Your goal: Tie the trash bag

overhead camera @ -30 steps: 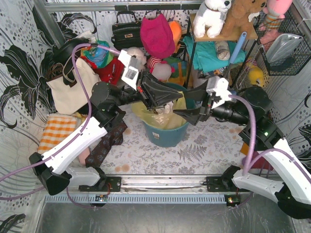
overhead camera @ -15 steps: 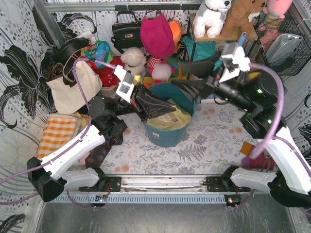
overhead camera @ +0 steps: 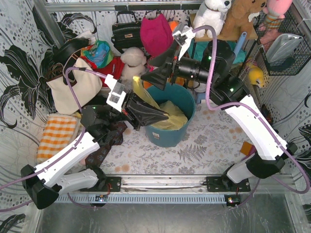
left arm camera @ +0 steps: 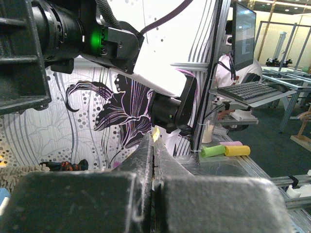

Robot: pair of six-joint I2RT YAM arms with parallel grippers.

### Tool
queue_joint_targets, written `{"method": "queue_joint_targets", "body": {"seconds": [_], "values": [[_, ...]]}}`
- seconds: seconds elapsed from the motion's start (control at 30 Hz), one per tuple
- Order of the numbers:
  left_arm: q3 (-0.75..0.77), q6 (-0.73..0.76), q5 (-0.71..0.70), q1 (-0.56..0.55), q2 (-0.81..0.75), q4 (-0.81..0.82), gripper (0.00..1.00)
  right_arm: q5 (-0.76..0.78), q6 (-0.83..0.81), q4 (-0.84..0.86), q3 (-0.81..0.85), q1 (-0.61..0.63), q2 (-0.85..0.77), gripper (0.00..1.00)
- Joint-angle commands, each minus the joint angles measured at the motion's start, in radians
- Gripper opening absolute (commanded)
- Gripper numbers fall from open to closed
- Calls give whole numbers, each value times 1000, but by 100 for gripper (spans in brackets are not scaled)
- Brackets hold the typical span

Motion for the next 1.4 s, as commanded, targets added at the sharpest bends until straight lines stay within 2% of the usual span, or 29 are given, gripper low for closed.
{"method": "queue_joint_targets", "body": {"seconds": [0.0, 0.27, 0.43, 0.6, 0.8, 0.87, 1.0, 1.23, 1.37], "values": [[-14, -4, 1, -6, -12, 34, 0, -135, 39, 52, 28, 6, -1, 72], [-9, 0, 0, -6, -6, 32, 0, -171, 43, 43, 87, 31, 58, 69], [-5, 15, -10, -6, -10, 11, 0, -133, 7, -68, 170, 56, 108, 59], [-4, 19, -15, -6, -13, 6, 0, -116, -29, -112, 198, 79, 125, 41], [-3, 27, -23, -6, -16, -3, 0, -86, -48, -97, 179, 85, 99, 6], [0, 31, -23, -6, -14, -6, 0, -61, -48, -68, 137, 85, 74, 0], [22, 58, -44, -6, -9, -27, 0, 30, -56, -21, 77, 85, 25, 0], [161, 211, -110, 7, 38, -194, 0, 279, -52, -71, 55, 85, -16, 0], [211, 227, -154, 37, 90, -189, 0, 391, -29, -71, -1, 85, -55, 0]]}}
